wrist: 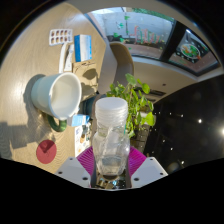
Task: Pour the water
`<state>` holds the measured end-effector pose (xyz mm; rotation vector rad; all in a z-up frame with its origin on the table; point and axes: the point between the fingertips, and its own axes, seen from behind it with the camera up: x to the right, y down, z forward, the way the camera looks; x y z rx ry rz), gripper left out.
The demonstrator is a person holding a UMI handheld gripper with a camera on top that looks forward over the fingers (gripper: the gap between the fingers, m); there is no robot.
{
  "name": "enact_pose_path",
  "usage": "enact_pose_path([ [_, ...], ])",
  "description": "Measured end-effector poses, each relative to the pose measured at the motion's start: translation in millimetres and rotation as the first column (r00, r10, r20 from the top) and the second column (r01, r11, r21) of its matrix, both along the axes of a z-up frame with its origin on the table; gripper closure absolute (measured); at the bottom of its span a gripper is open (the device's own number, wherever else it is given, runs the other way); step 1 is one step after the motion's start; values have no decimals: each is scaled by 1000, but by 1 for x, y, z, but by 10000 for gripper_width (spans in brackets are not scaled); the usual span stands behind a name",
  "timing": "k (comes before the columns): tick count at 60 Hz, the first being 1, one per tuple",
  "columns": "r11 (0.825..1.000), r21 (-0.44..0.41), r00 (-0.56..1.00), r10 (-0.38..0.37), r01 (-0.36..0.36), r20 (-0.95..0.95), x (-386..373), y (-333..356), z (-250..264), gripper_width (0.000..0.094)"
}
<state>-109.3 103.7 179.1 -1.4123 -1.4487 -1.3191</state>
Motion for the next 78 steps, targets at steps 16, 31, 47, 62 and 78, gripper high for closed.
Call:
enact_pose_path([
  [16,984,-98,596,-167,146,-785,26,-29,14,535],
  [31,943,-298,103,-314,147,-944,43,-34,-64,534],
  [47,906,-397,-70,-391,144,-918,54,-36,-140,531],
  [62,916,-372,-115,-357,151,-927,55,-41,-155,468],
  [78,848,-497,-149,-476,183,-867,59,-85,-148,74],
])
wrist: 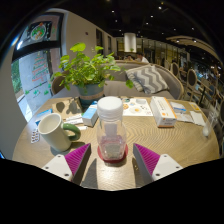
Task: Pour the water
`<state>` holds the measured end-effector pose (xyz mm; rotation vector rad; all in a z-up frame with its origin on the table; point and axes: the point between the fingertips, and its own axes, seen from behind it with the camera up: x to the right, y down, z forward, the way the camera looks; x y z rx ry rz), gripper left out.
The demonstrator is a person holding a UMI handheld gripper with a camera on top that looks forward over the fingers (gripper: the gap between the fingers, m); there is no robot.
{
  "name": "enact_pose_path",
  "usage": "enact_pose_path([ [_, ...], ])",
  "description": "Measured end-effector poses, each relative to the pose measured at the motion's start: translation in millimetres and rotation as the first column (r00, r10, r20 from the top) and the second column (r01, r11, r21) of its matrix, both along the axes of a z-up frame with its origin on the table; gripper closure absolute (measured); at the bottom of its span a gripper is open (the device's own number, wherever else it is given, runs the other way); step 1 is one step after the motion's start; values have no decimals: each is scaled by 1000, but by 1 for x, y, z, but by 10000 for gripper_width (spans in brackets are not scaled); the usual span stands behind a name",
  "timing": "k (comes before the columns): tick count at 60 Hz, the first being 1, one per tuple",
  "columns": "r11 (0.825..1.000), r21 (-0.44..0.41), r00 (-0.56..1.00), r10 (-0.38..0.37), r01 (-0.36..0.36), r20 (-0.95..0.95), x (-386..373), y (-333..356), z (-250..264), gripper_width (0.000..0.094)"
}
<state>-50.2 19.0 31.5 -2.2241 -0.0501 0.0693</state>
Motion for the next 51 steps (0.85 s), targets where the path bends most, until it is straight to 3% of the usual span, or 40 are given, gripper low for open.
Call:
enact_pose_path([
  [13,996,-67,997,-56,60,48,0,-89,65,76],
  [28,995,-41,993,-83,87,85,-7,-171,143,83],
  [51,991,-23,985,-126,129,115,1,-202,172,81],
])
